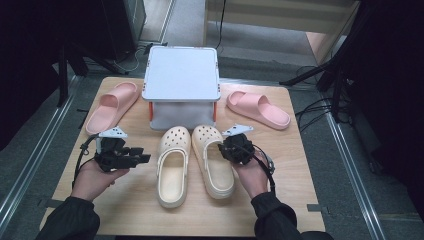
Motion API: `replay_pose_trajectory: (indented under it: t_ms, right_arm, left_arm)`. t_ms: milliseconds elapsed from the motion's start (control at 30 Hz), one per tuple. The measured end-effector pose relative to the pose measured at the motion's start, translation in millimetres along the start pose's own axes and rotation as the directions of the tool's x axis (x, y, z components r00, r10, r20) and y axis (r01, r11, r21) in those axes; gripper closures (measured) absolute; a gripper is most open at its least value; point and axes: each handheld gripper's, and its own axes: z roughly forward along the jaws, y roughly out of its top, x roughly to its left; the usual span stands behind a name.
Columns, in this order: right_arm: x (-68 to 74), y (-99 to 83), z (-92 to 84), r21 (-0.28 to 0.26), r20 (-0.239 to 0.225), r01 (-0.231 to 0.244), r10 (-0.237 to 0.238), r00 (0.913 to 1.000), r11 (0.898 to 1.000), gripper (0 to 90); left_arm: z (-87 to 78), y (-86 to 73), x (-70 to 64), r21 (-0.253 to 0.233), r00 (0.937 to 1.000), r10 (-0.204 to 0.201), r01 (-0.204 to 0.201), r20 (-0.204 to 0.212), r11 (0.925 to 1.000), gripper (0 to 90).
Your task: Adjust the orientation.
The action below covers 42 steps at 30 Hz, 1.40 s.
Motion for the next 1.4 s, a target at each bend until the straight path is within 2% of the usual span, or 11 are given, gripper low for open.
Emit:
replay_pose_trajectory:
  t_ms: [100, 267, 467, 533, 633, 733, 967, 1067, 1167, 1300, 1400]
  right_arm:
    - [4.5, -0.4, 0.7, 0.001, 0.004, 0.012, -0.012, 0.9999, 1.000, 74.3]
    - [-0.3, -2.2, 0.5, 0.001, -0.049, -0.020, 0.020, 0.9986, 1.000, 69.2]
    - [-8.8, -4.2, -15.0, -0.027, -0.161, -0.086, 0.081, 0.9837, 0.996, 55.7]
    - [-13.9, -5.8, -28.1, -0.056, -0.189, -0.092, 0.080, 0.9786, 0.994, 59.2]
    - [-22.5, -11.0, -43.4, -0.068, -0.192, -0.083, 0.068, 0.9790, 0.994, 75.7]
    - [-34.6, -19.3, -47.7, -0.064, -0.198, -0.105, 0.091, 0.9760, 0.992, 84.4]
    - [-46.9, -28.8, -24.6, -0.019, -0.186, -0.119, 0.113, 0.9761, 0.993, 83.3]
    - [-47.3, -29.2, -15.0, 0.003, -0.180, -0.108, 0.107, 0.9778, 0.994, 81.5]
    - [-45.8, -28.9, -6.4, 0.025, -0.179, -0.105, 0.108, 0.9779, 0.994, 81.7]
    - [-41.0, -27.3, 1.0, 0.031, -0.214, -0.131, 0.135, 0.9674, 0.991, 85.2]
    - [-38.3, -26.2, 2.7, 0.019, -0.214, -0.119, 0.120, 0.9695, 0.993, 84.9]
  left_arm:
    - [2.3, -0.4, -0.6, 0.005, 1.0000, 0.004, -0.004, 0.002, 1.0000, 54.1]
    - [7.0, 0.4, -1.2, 0.014, 0.9999, 0.015, -0.015, 0.005, 0.9998, 54.2]
    - [7.9, 0.6, 1.4, 0.014, 0.9999, 0.014, -0.014, 0.004, 0.9998, 54.2]
    - [7.5, -0.1, 2.7, 0.013, 0.9999, 0.016, -0.016, 0.004, 0.9998, 55.3]
    - [7.9, -0.8, 3.0, -0.002, 0.9998, 0.019, -0.019, 0.004, 0.9998, 60.1]
    - [11.9, -0.8, 2.5, 0.001, 0.9997, 0.024, -0.024, 0.006, 0.9997, 63.9]
    - [27.1, -1.9, 5.9, 0.044, 0.9996, 0.026, -0.026, 0.008, 0.9987, 65.9]
    - [32.3, -2.6, 8.2, 0.058, 0.9999, 0.007, -0.008, 0.010, 0.9983, 66.0]
    - [38.8, -4.5, 7.9, 0.071, 0.9983, -0.013, 0.009, 0.057, 0.9975, 65.7]
    - [43.0, -4.9, 3.3, 0.084, 0.9982, 0.009, -0.014, 0.059, 0.9964, 66.2]
    - [43.1, -5.5, 3.9, 0.082, 0.9979, 0.003, -0.008, 0.064, 0.9966, 66.4]
